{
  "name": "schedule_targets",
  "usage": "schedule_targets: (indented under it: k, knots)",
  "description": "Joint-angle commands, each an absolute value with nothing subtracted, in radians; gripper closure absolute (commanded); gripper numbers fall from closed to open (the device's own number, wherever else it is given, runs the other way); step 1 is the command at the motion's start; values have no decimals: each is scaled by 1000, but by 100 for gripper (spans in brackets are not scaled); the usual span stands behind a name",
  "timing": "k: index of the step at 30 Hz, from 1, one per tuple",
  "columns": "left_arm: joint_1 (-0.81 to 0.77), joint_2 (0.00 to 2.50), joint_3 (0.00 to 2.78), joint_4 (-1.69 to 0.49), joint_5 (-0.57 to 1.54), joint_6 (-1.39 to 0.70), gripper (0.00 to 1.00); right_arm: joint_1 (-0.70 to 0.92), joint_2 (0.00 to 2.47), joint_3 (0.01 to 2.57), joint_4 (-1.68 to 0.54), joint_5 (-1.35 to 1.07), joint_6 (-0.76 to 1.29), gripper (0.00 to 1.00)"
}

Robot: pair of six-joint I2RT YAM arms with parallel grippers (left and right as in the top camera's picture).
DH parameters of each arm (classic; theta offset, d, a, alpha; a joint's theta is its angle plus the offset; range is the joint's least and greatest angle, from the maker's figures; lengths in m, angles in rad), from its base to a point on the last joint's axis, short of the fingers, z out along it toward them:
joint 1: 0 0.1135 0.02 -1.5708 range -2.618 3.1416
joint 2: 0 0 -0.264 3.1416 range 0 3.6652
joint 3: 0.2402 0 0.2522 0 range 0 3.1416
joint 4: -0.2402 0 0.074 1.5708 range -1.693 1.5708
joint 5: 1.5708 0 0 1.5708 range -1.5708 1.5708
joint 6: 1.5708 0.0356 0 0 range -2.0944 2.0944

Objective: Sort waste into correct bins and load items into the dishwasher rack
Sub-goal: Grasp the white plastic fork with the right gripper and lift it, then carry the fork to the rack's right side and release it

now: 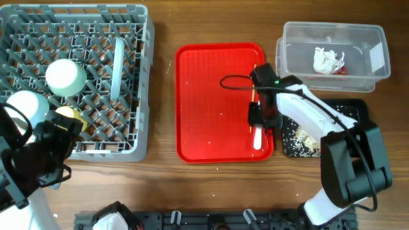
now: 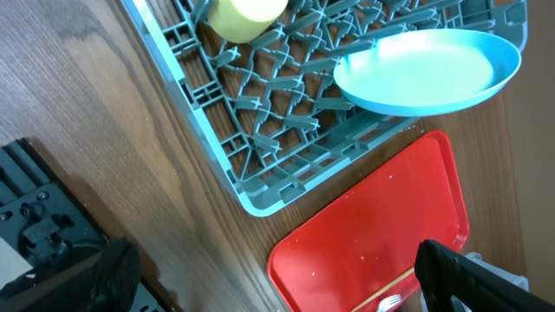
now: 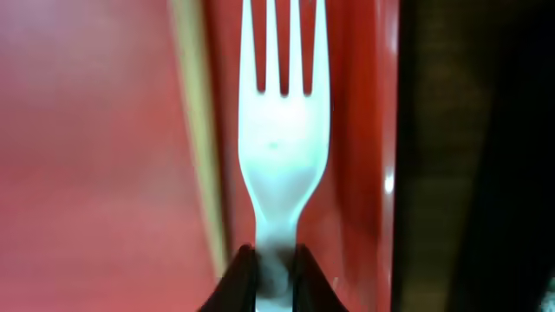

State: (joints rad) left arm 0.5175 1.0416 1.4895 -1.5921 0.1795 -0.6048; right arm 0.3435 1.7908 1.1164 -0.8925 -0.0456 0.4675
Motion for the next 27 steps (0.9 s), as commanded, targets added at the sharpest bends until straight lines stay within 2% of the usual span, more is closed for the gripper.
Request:
schedule_targets:
  k: [1,4,6,8,14,16,21,27]
  knots:
    - [524,1041,1490,-1591,163,-611,0,348,1777,1292,-986,-217,385,96]
    - [524,1041,1490,-1591,163,-611,0,355,1773,1367,-999,-421,369,96]
    - [524,1041,1490,-1591,163,-611,0,373,1771,1375,-915,-616,373,96]
    - [524,1041,1490,-1591,163,-611,0,414,1772,1375,-789,-706,463,96]
    - [524,1041,1490,-1591,163,-611,0,592,1777,1374,-429,-685,777,96]
    - [524,1041,1490,-1591,163,-611,0,703,1777,1374,-285,-584,918,96]
    - [524,1041,1490,-1591,163,-611,0,839,1784,1374,-226,-323,1055,96]
    - [524,1041,1490,-1591,162,-611,0,912,1874,1374,-38,-297,1156,95]
